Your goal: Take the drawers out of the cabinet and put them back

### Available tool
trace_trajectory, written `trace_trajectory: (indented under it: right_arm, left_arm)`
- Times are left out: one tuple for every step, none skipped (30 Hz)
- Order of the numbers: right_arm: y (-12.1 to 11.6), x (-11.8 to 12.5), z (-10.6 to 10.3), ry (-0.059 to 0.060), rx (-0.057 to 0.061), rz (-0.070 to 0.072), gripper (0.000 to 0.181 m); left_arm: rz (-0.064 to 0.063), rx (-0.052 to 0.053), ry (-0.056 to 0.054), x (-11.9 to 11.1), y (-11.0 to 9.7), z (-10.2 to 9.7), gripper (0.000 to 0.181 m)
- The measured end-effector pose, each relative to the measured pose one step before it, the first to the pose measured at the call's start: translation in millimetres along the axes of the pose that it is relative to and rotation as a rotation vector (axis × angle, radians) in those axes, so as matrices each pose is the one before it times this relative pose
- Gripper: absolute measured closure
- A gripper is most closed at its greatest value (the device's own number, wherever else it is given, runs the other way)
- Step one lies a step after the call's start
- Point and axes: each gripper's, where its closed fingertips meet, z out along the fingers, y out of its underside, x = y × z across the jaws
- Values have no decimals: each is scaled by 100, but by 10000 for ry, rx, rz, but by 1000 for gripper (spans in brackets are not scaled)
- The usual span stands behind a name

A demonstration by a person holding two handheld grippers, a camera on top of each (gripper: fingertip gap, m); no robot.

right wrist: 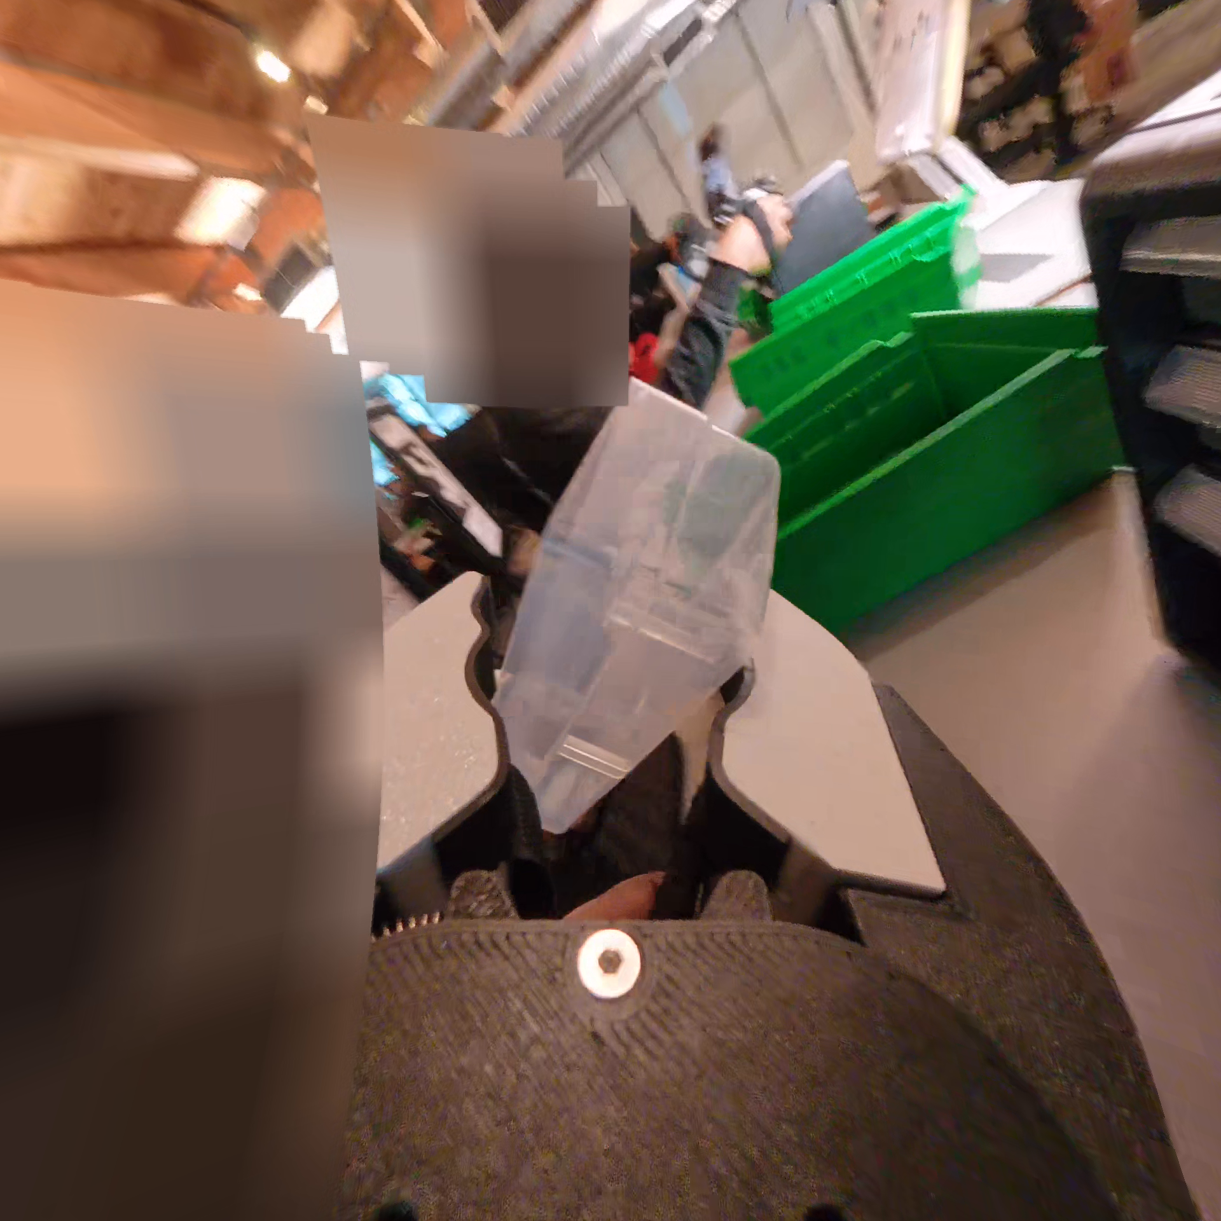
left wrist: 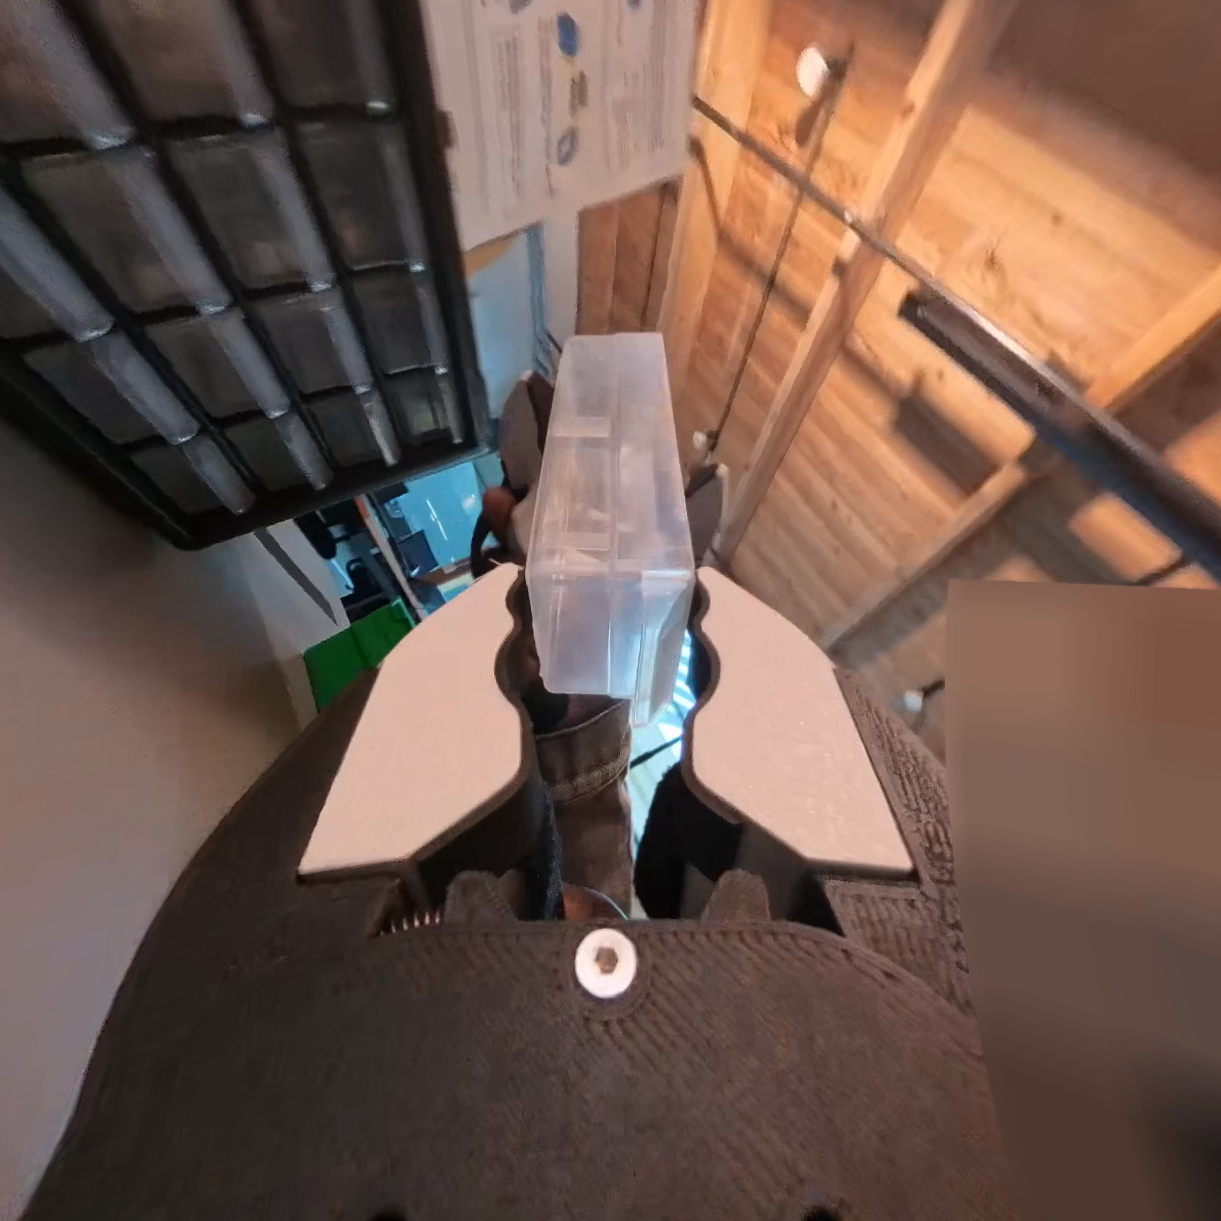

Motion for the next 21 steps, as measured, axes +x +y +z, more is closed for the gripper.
trace_trajectory:
  right_arm:
    - [-160, 952, -143, 729, -159, -483, 99]
    - [-411, 1007, -376, 791, -93, -711, 94]
    - [-782, 1119, -624, 882, 67, -798, 91]
    - [-1009, 1093, -733, 840, 149, -787, 89]
    - [-1022, 1164, -715, 821, 72, -797, 89]
    - [-903, 1327, -631, 851, -58, -867, 89]
    - [-777, 1450, -488, 865, -121, -849, 89]
    - [-686, 1398, -304, 769, -146, -808, 89]
    - [-597, 1247, -134, 635, -176, -795, 91]
    - [-520, 1117, -7, 539, -219, -756, 92]
    - [-470, 1019, 85, 423, -228, -695, 95]
    - [-501, 920, 177, 280, -168, -505, 97]
    - [-473, 860, 266, 115, -135, -320, 99]
    - [-342, 951, 345, 76, -144, -220, 100]
    - [-191, 805, 425, -64, -137, -225, 105]
    - [23, 592, 520, -196, -171, -273, 108]
    - [222, 569, 589, -171, -206, -211, 110]
    - [244, 391, 673, -244, -138, -54, 110]
    - [294, 52, 724, -408, -97, 47, 110]
    - [416, 77, 748, -323, -151, 126, 109]
    - [509, 78, 725, -235, -197, 61, 108]
  left_arm:
    - [-398, 234, -254, -505, -275, -210, 136]
    - [-224, 192, -324, -568, -297, -250, 136]
    - [-110, 218, -415, -717, -426, -279, 136]
    - [-61, 176, -433, -805, -470, -250, 136]
    - [-80, 154, -536, -996, -485, -164, 136]
    - [-99, 136, -492, -994, -464, -62, 136]
    - [-54, 156, -481, -985, -444, 29, 136]
    - [27, 137, -464, -951, -358, 104, 136]
    - [20, 93, -448, -905, -257, 180, 136]
    - [-29, 82, -407, -825, -213, 225, 136]
    - [-85, 108, -352, -725, -226, 245, 136]
    - [-83, 151, -236, -518, -281, 263, 136]
    - [-48, 156, -191, -429, -289, 276, 136]
    - [23, 128, -246, -457, -273, 305, 136]
    - [-51, 192, -232, -414, -342, 260, 136]
    - [-121, 167, -158, -295, -274, 264, 136]
    - [-79, 53, -163, -228, -77, 313, 136]
    - [-86, 59, -158, -162, -30, 321, 136]
    - [-47, 38, -26, 57, 58, 325, 136]
    - [51, 2, -76, 0, 131, 367, 136]
    - [10, 80, -132, -100, -10, 334, 136]
